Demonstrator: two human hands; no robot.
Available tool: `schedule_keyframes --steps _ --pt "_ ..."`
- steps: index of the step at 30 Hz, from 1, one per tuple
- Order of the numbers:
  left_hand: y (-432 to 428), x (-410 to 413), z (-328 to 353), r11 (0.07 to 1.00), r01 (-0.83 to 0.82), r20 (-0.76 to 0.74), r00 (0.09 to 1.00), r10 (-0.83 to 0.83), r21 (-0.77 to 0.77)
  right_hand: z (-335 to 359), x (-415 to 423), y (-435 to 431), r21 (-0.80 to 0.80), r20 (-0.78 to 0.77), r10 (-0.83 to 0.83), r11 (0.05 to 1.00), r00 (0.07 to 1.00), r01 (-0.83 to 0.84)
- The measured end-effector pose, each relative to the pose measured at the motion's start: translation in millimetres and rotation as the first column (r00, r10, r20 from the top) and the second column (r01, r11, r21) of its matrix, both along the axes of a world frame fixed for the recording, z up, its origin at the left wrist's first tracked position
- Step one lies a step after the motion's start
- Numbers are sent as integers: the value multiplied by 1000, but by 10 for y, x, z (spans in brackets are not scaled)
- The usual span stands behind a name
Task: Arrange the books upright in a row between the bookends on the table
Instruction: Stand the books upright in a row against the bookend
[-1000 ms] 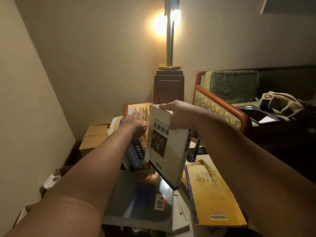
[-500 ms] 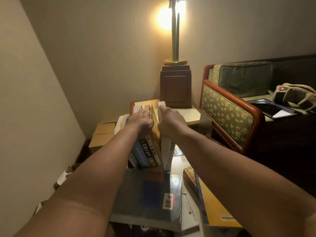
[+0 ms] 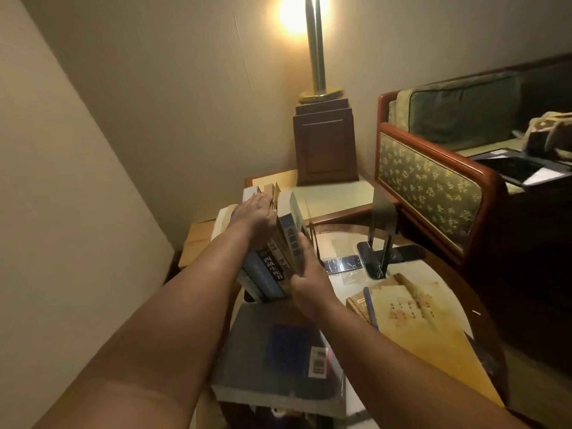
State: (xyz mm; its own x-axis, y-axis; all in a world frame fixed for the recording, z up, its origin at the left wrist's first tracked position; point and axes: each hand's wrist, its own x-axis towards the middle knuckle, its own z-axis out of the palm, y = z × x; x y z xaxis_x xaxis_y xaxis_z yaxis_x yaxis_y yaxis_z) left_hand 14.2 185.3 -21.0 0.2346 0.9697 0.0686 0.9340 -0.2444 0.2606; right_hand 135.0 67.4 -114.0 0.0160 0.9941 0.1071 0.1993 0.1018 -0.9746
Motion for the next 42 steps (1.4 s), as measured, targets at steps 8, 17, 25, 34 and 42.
schedule_keyframes --steps 8,17,25,34,42 --pt "-17 12 12 1000 20 34 999 -20 15 -434 22 96 -197 21 -81 977 997 83" --pt "60 -38 -37 1000 23 67 997 -24 9 -521 127 -133 69 -25 -146 987 989 147" --pt "26 -40 -4 1000 30 112 993 -30 0 -643 196 -192 157 -123 -47 985 991 66" --pt "-27 -18 13 1000 3 130 992 -2 -10 -544 292 108 -80 -121 78 993 990 -88" --pt "-58 18 42 997 -9 198 980 23 -70 -621 49 157 -116 40 -123 985 992 127"
